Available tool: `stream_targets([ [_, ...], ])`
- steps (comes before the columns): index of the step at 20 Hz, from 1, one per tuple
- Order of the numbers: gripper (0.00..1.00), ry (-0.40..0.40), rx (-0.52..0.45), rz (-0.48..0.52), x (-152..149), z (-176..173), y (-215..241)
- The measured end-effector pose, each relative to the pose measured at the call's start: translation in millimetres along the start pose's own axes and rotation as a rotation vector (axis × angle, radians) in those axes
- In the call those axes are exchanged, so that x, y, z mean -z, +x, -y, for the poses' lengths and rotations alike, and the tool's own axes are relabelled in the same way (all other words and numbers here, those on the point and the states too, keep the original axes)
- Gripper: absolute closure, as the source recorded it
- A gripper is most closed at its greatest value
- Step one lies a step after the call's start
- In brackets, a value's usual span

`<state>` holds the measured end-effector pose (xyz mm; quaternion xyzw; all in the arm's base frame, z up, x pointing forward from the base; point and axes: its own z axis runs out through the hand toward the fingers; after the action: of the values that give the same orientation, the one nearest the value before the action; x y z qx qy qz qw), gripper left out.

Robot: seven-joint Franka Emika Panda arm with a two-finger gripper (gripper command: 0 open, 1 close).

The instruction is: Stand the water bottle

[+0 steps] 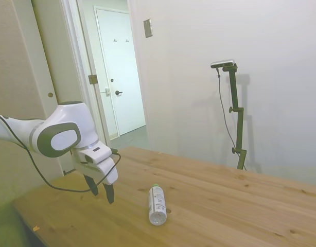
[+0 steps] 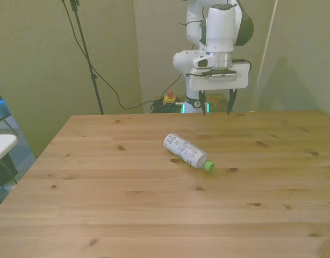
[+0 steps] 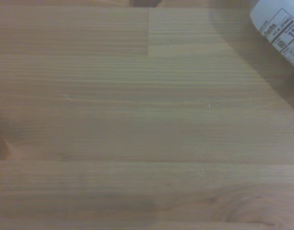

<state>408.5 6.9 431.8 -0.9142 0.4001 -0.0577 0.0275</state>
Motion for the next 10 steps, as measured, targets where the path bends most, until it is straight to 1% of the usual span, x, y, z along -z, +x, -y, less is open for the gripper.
stream_targets([
  [3,0.00,-0.004,0.016,-0.012,1.3,3.7,-0.4],
  [7,0.00,-0.013,0.087,-0.099,24.8,39.5,10.9],
  [10,0.00,-0.040,0.124,-0.138,26.5,64.5,36.0],
])
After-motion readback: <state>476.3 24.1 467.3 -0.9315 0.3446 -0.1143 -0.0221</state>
